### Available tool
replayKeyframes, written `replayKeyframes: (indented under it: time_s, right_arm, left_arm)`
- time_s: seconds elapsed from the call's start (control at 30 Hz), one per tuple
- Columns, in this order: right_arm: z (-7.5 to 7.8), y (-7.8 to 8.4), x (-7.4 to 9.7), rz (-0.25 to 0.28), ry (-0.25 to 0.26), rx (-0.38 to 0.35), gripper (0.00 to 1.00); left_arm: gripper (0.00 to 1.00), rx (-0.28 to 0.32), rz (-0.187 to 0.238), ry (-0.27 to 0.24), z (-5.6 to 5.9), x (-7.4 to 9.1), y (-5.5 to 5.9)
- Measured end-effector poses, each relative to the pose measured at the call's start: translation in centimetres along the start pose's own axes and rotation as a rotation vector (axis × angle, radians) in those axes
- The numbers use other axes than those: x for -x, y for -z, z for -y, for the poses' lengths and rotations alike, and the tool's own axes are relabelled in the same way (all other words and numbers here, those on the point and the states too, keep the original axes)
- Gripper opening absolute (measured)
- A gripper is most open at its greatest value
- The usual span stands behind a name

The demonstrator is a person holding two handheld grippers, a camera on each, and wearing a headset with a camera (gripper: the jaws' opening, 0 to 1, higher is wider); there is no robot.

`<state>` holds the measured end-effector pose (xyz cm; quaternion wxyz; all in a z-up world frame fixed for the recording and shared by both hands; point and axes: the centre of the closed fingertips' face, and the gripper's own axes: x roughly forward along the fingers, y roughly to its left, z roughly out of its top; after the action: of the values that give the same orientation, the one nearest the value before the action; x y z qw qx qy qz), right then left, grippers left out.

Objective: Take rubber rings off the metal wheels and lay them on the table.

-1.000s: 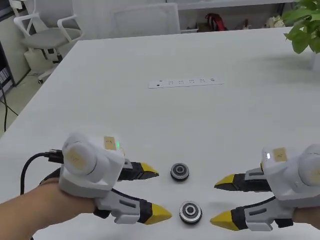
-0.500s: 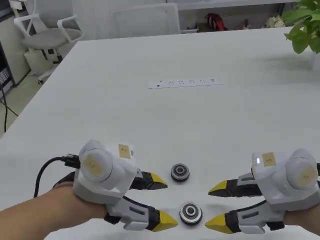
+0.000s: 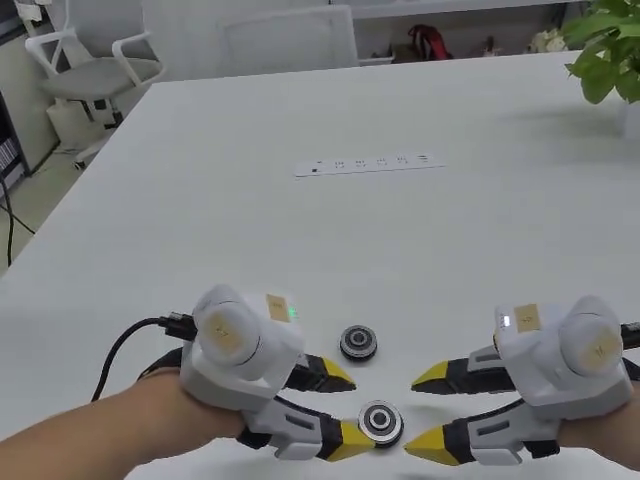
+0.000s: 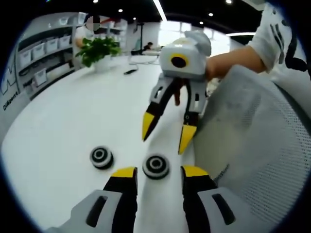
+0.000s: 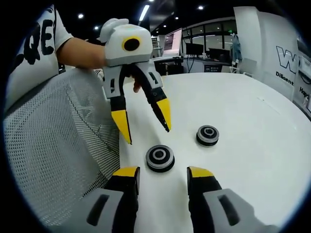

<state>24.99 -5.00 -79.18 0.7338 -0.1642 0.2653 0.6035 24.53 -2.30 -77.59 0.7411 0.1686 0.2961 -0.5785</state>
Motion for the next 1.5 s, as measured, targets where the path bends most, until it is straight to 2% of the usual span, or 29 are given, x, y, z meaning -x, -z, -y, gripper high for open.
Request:
replayKeyframes:
  time_s: [0.23, 0.37, 0.63, 0.67, 0.7, 0.73, 0.93, 1.0, 1.07, 1.1, 1.27, 1.5]
  right_arm:
    - [0.0, 0.2, -0.1, -0.001, 0.001, -0.003, 0.36]
    - [-0.1, 0.2, -0.1, -0.002, -0.002, -0.002, 0.36]
    - [-0.1, 0.5, -0.3, -0.002, -0.004, -0.008, 0.36]
    - [-0.1, 0.5, -0.3, -0.002, -0.004, -0.009, 0.36]
    - [-0.1, 0.5, -0.3, -0.002, -0.005, -0.009, 0.36]
    - [-0.1, 0.5, -0.3, -0.002, -0.004, -0.01, 0.36]
    - [-0.1, 0.6, -0.4, -0.002, -0.006, -0.014, 0.35]
    - [-0.1, 0.6, -0.5, -0.001, -0.007, -0.014, 0.35]
    - [0.0, 0.6, -0.5, -0.003, -0.007, -0.012, 0.35]
    - [0.0, 0.6, -0.5, -0.003, -0.008, -0.013, 0.35]
    - [-0.1, 0.7, -0.6, -0.006, -0.013, -0.01, 0.35]
    - [-0.4, 0.8, -1.2, 0.002, -0.019, -0.01, 0.35]
  left_arm:
    - [0.3, 0.048, 0.015, -0.013, -0.4, -0.7, -0.4]
    - [0.28, 0.061, 0.015, -0.008, -0.1, -1.3, -0.4]
    - [0.24, 0.055, -0.029, -0.015, 0.1, -2.2, 0.6]
    - [0.23, 0.068, -0.03, -0.023, 0.0, -2.1, 0.7]
    - [0.23, 0.109, -0.013, -0.036, -0.2, -2.1, 0.5]
    - [0.22, 0.116, -0.007, -0.036, -0.3, -2.1, 0.4]
    - [0.2, 0.042, -0.017, -0.049, -0.1, -2.2, 0.4]
    - [0.2, -0.028, -0.033, -0.048, 0.1, -2.4, 0.5]
    - [0.2, -0.055, -0.046, -0.047, 0.4, -2.5, 0.6]
    - [0.2, -0.083, -0.035, -0.049, 0.3, -2.6, 0.3]
    - [0.14, -0.055, -0.038, -0.073, -0.3, -2.5, 0.4]
    - [0.14, -0.084, -0.041, -0.077, -0.2, -2.5, 0.5]
